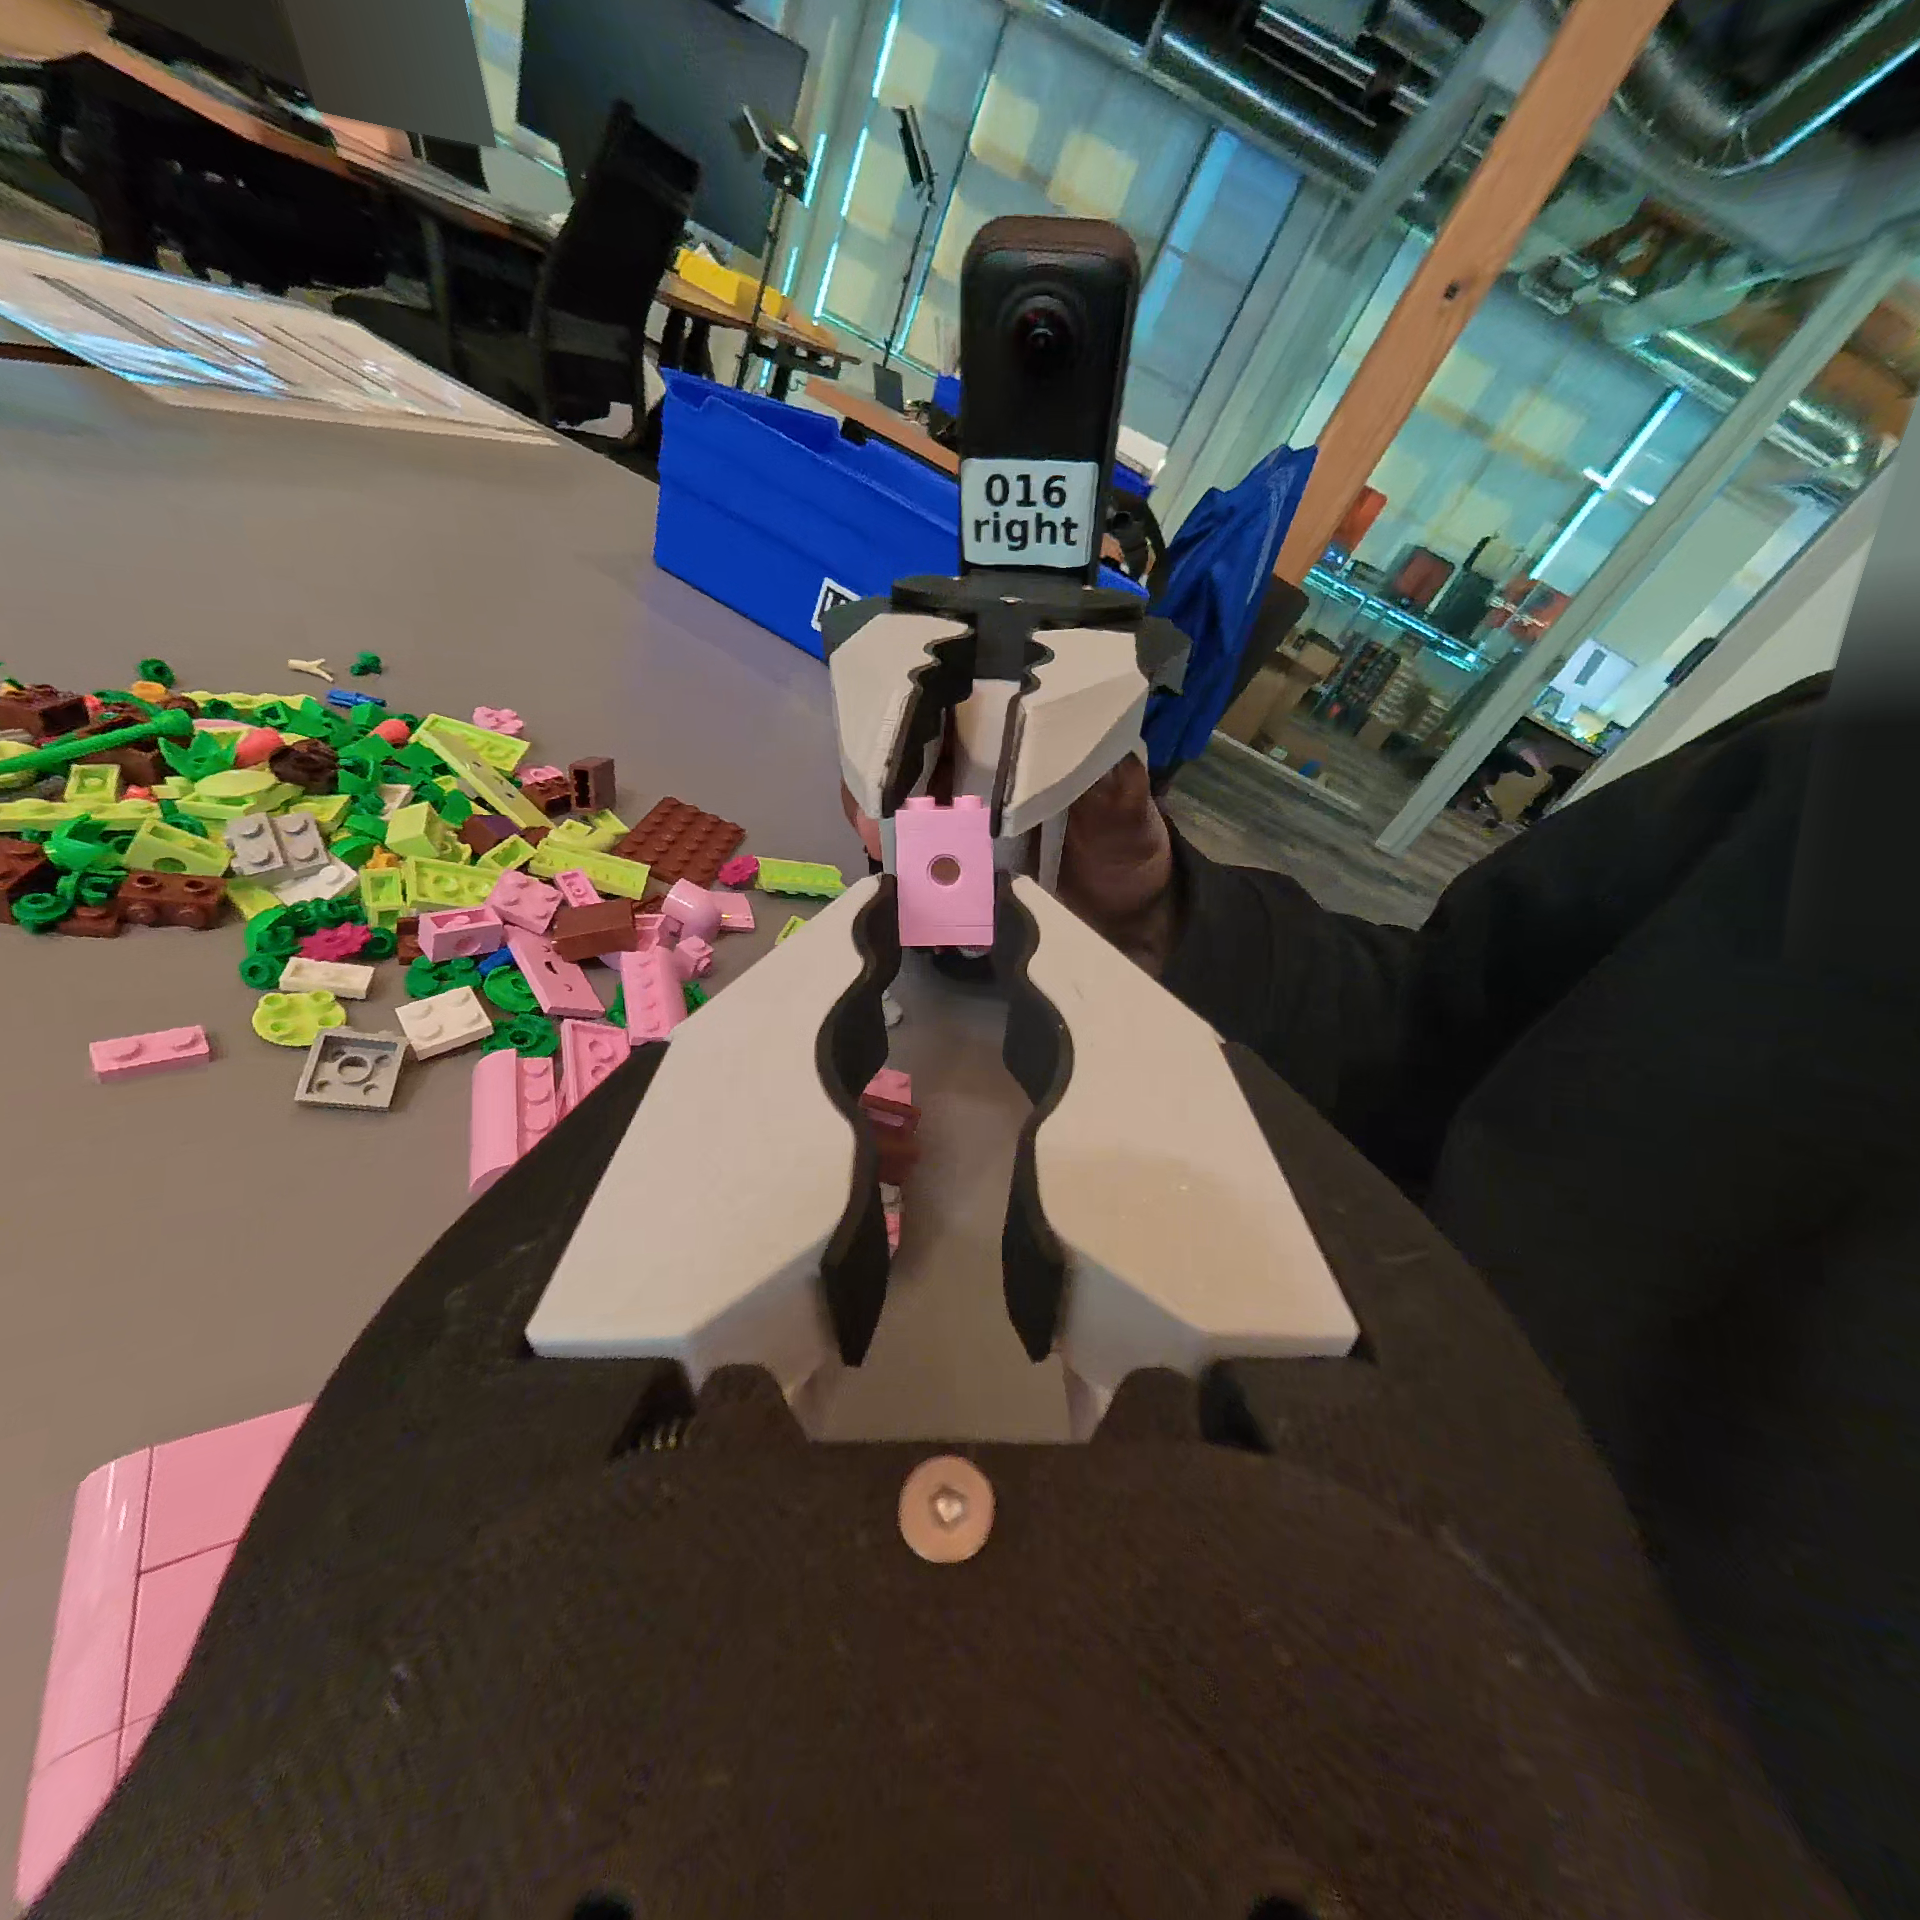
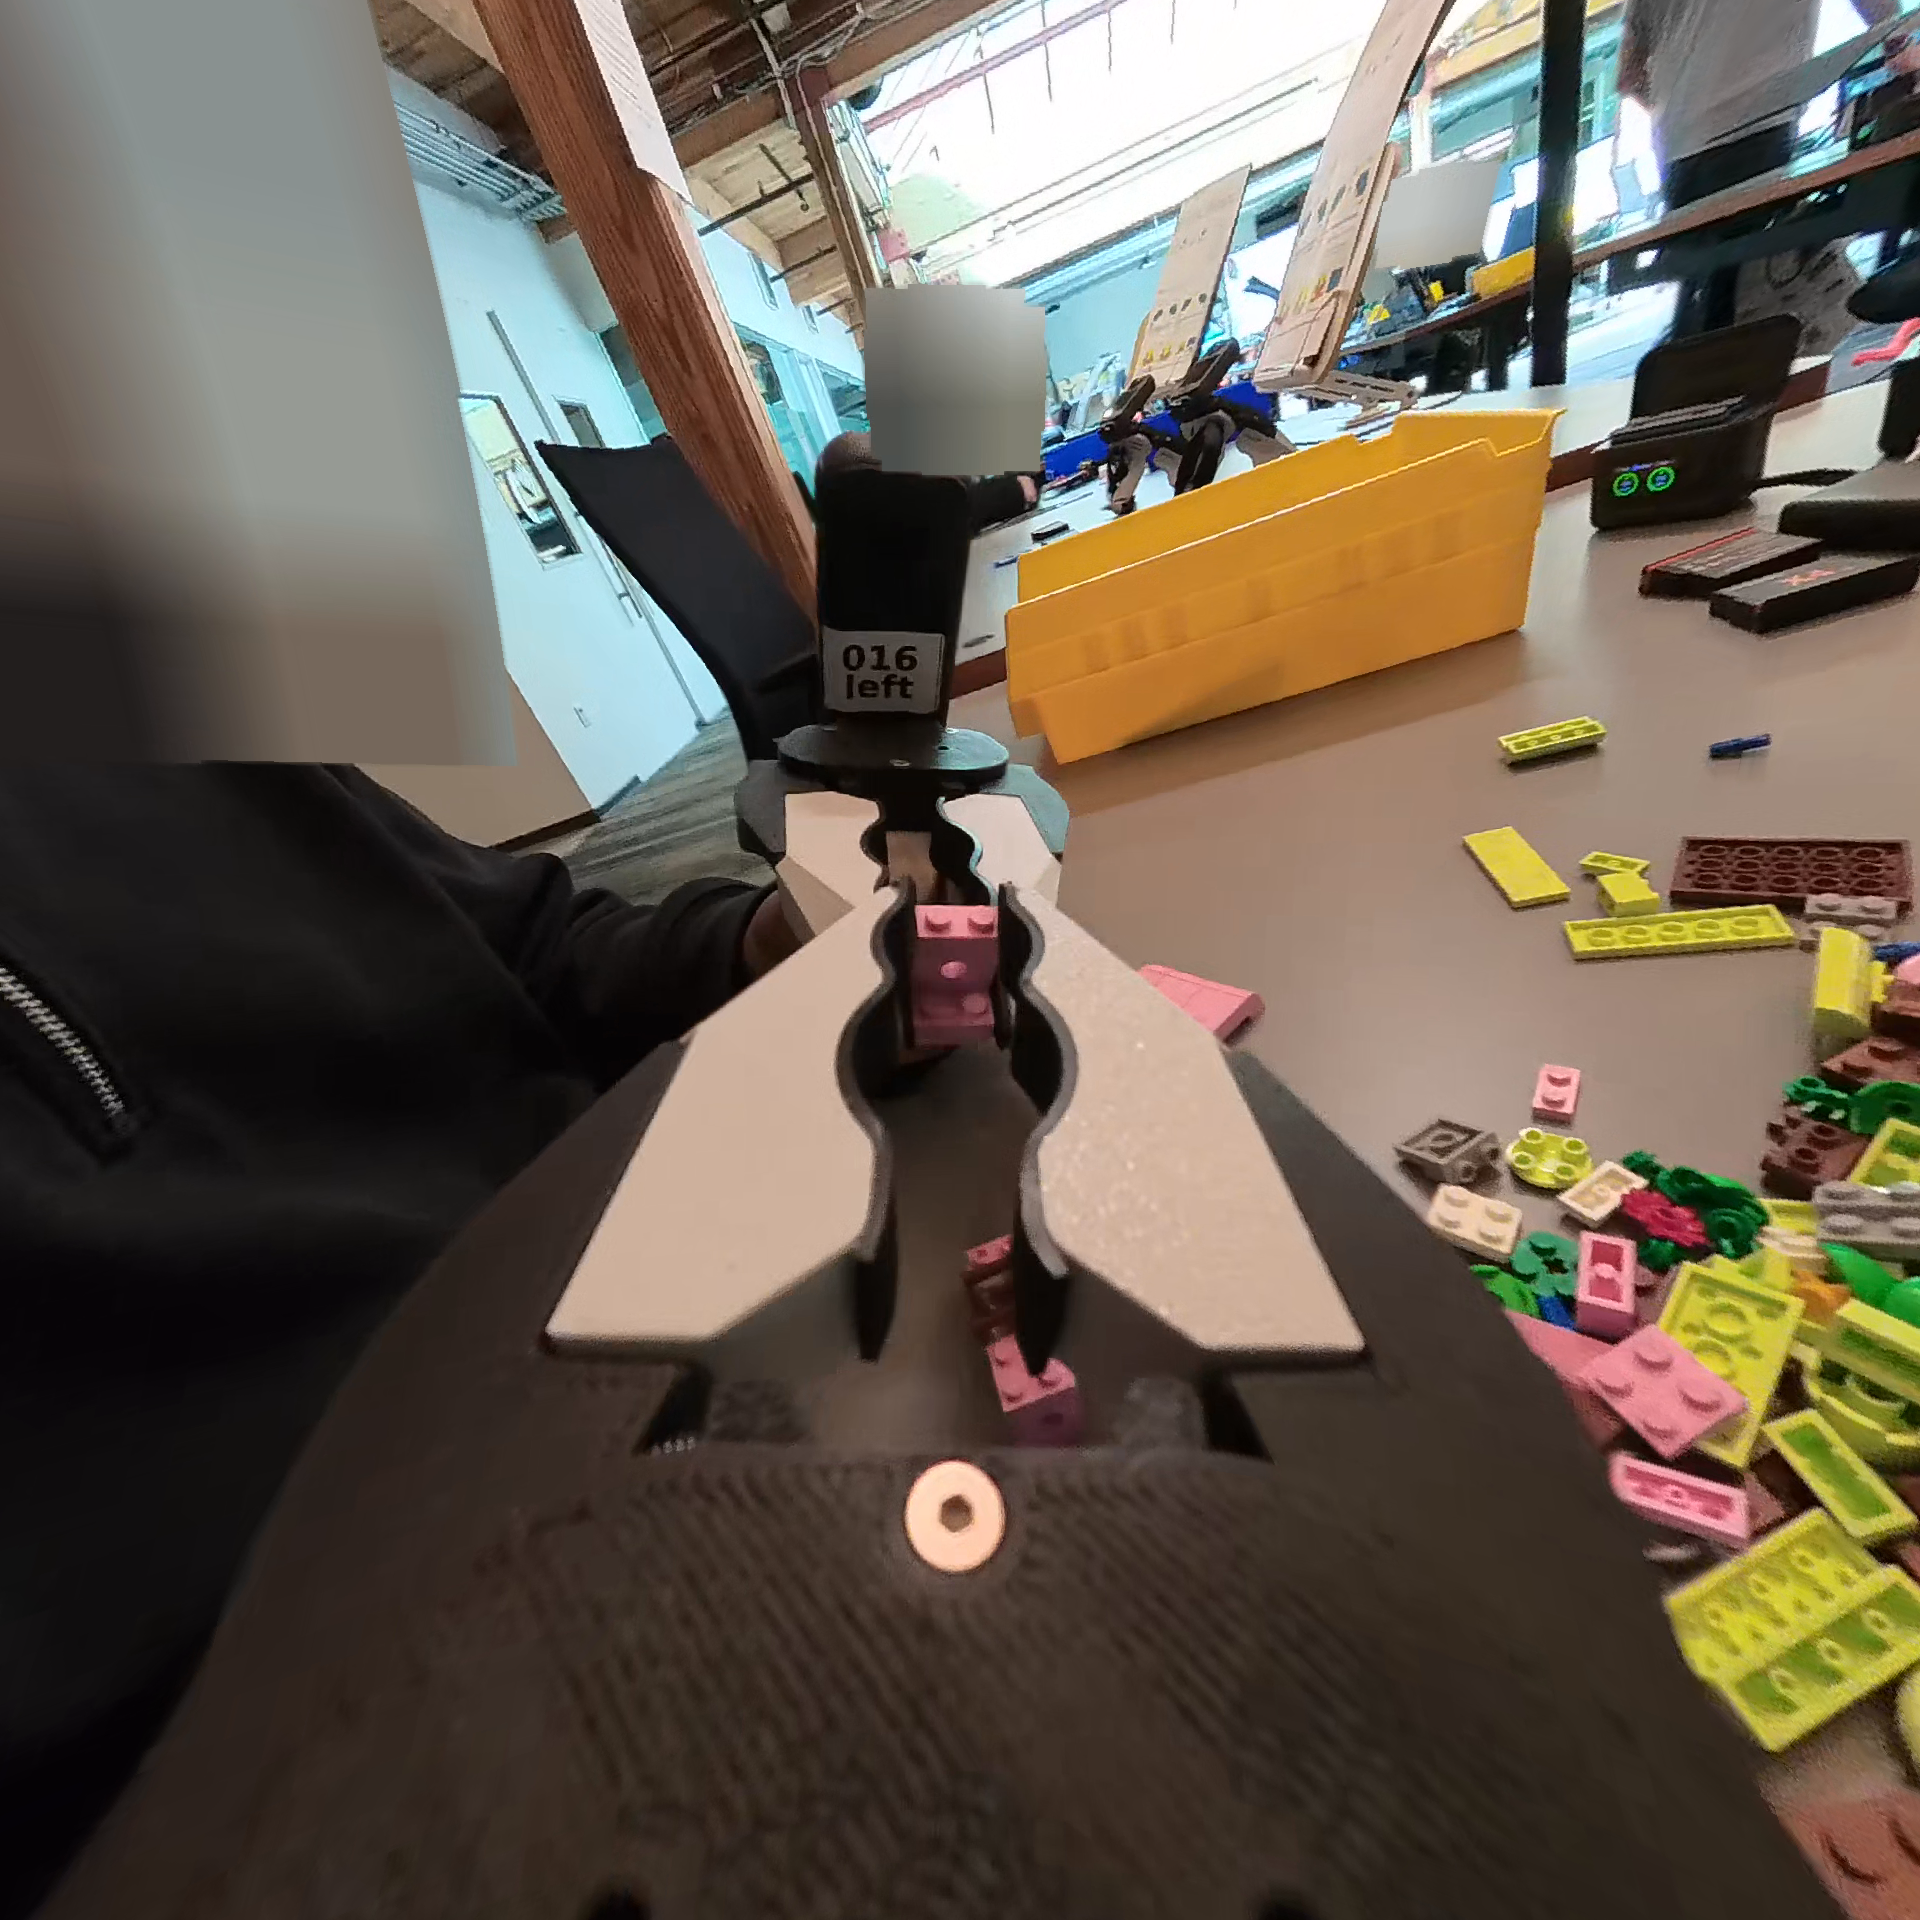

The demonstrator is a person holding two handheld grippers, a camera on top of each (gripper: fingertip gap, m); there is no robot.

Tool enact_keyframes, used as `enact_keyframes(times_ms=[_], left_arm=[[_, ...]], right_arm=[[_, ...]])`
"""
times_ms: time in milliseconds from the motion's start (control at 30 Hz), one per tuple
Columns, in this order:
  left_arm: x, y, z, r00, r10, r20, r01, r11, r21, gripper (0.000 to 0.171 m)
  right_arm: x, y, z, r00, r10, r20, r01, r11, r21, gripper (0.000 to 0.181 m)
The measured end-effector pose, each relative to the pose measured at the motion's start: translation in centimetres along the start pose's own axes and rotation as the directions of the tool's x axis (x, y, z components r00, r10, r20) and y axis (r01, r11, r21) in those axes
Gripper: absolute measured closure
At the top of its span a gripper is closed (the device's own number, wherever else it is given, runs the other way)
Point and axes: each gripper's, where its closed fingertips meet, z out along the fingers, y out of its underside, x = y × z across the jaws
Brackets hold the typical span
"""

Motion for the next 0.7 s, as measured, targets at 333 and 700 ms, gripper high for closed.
enact_keyframes(times_ms=[333, 700], left_arm=[[0.3, 0.0, 0.0, 1.0, 0.017, -0.011, -0.017, 1.0, 0.0, 0.157], [0.8, -0.2, 0.2, 0.999, -0.012, -0.037, 0.013, 1.0, 0.023, 0.156]], right_arm=[[-0.4, 0.0, -0.1, 0.994, 0.083, 0.067, -0.084, 0.996, 0.004, 0.169], [0.4, -3.9, -3.7, 0.999, 0.04, 0.013, -0.042, 0.97, 0.24, 0.181]])
